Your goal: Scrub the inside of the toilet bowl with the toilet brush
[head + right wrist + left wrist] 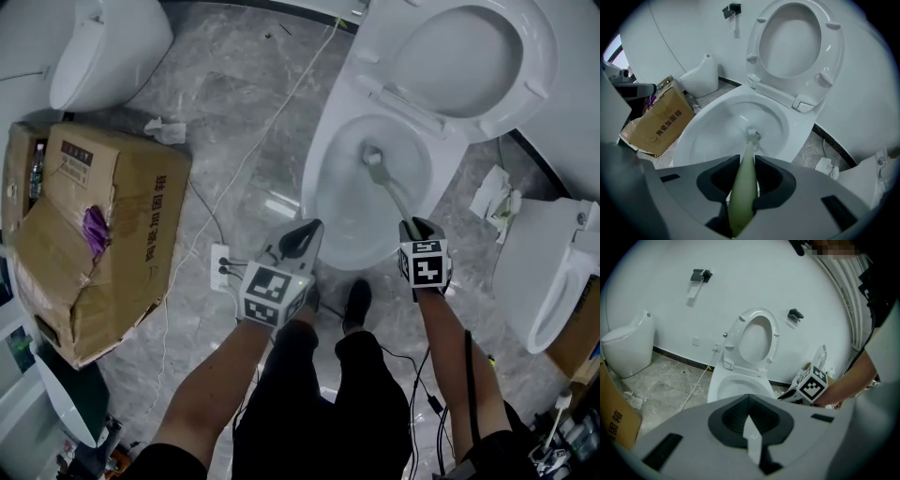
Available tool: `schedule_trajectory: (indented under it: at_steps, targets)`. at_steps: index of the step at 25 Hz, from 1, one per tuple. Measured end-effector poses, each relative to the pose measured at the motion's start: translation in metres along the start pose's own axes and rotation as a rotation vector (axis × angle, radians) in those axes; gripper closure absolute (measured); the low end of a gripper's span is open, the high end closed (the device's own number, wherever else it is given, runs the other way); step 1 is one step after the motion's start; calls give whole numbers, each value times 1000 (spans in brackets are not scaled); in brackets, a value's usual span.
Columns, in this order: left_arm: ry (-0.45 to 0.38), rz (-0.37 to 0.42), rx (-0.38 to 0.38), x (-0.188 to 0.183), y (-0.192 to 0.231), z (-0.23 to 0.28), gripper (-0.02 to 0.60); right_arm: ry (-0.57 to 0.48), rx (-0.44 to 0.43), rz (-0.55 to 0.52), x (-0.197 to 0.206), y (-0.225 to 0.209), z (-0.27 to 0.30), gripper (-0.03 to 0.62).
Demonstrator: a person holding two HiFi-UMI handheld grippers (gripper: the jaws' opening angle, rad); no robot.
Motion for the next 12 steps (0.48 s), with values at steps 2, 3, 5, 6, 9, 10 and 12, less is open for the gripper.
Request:
schedule_trajectory:
  at_steps: [2, 3, 5, 6, 9, 10, 12]
  targets:
    - [3, 0, 1, 2, 2, 1, 574, 13, -5, 1, 0, 2, 4, 488]
    - [7, 1, 1, 3, 3, 2, 574, 18, -9, 2, 0, 4, 6, 488]
    - [13, -1, 1, 4, 5, 3, 574, 24, -17, 4, -2, 7, 10, 488]
    - [12, -3, 2, 4, 6, 3, 574, 26, -21, 5, -3, 9, 11, 488]
    - [12, -10, 4, 2, 8, 3, 574, 33, -35, 11, -5, 16, 15, 488]
    - [11, -11, 5, 1, 9, 3, 574, 33, -39, 14, -6, 17, 16, 488]
    - [11, -14, 5, 0, 11, 4, 574, 32, -40, 14, -9, 19, 18, 488]
Point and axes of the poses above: the fingertips, and each gripper's own axes: z forward along the fingers, y to its left, x out of its underside, the point moved 1 cm from there along -z, backward along the fingers, and after that the axes turned 10 degrees about y, right-handed, at the moved point
